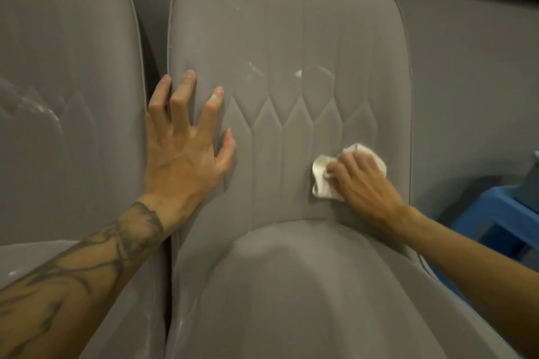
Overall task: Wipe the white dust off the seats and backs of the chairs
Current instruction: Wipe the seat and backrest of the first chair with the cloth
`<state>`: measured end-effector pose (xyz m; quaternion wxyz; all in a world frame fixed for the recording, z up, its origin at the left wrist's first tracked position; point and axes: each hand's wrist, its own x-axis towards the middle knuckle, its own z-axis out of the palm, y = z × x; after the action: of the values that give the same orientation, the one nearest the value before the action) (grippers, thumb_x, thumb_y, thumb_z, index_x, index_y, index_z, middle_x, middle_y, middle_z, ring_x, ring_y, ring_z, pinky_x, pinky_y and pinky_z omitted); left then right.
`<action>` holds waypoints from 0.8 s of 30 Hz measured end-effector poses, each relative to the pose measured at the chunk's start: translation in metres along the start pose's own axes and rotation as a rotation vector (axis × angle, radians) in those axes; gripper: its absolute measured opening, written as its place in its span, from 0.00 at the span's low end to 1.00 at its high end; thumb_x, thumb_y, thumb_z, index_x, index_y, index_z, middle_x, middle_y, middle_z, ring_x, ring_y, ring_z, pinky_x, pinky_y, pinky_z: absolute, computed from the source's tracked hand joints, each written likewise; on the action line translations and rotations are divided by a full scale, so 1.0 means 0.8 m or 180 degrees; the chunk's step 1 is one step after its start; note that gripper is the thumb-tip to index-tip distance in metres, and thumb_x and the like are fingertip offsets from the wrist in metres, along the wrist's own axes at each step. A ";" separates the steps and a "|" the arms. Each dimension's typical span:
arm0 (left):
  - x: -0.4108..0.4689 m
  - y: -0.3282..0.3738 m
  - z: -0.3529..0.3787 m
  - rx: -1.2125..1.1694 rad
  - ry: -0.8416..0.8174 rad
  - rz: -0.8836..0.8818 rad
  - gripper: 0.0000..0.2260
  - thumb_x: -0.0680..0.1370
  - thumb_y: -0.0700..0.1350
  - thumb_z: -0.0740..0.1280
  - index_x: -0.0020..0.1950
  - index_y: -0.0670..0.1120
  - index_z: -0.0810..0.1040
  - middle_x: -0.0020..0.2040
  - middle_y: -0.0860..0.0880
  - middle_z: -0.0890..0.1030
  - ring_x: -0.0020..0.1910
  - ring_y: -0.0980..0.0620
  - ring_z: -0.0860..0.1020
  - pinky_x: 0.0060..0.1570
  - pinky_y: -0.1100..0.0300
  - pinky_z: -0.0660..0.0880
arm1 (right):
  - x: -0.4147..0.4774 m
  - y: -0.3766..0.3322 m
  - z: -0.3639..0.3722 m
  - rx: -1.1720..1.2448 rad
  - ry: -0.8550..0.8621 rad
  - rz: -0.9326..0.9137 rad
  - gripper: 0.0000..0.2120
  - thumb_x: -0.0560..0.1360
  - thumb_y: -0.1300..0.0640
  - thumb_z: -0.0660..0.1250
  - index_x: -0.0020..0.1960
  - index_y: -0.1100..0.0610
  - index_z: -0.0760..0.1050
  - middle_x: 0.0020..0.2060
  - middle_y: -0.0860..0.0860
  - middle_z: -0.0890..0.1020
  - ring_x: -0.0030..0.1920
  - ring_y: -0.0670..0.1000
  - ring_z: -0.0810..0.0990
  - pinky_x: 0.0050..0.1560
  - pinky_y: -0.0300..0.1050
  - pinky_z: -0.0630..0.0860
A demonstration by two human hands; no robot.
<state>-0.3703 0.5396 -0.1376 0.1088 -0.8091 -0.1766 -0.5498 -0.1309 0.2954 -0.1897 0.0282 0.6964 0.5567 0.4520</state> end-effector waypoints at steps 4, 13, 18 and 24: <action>-0.001 0.001 -0.006 -0.0043 -0.0035 -0.0023 0.25 0.81 0.53 0.65 0.77 0.47 0.69 0.77 0.36 0.65 0.76 0.30 0.61 0.75 0.38 0.62 | -0.046 -0.013 0.005 -0.0260 -0.0427 -0.0653 0.05 0.81 0.57 0.61 0.54 0.56 0.73 0.48 0.54 0.75 0.46 0.58 0.75 0.48 0.52 0.70; -0.005 -0.002 -0.001 0.0093 -0.0020 0.0032 0.25 0.82 0.55 0.64 0.77 0.48 0.68 0.78 0.38 0.62 0.78 0.31 0.59 0.77 0.40 0.61 | 0.105 0.052 -0.028 0.0116 0.1030 0.1316 0.08 0.83 0.53 0.59 0.54 0.58 0.70 0.50 0.58 0.72 0.50 0.59 0.68 0.54 0.55 0.67; -0.004 0.001 -0.003 0.0105 -0.0068 0.0039 0.25 0.82 0.54 0.65 0.77 0.48 0.68 0.78 0.37 0.62 0.77 0.31 0.58 0.78 0.42 0.60 | 0.068 0.029 -0.010 0.0265 0.0587 0.0080 0.10 0.84 0.52 0.58 0.56 0.58 0.73 0.50 0.57 0.74 0.49 0.59 0.70 0.53 0.55 0.68; -0.003 0.003 -0.006 0.0159 -0.0048 0.0026 0.25 0.81 0.53 0.65 0.77 0.46 0.70 0.77 0.36 0.63 0.77 0.30 0.59 0.78 0.42 0.59 | 0.231 0.106 -0.058 0.0195 0.1422 0.1413 0.13 0.84 0.51 0.56 0.56 0.60 0.72 0.53 0.62 0.75 0.50 0.62 0.73 0.50 0.52 0.62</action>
<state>-0.3742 0.5350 -0.1383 0.1300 -0.8110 -0.1879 -0.5387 -0.1033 0.3901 -0.0062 -0.2151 0.6849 0.3969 0.5719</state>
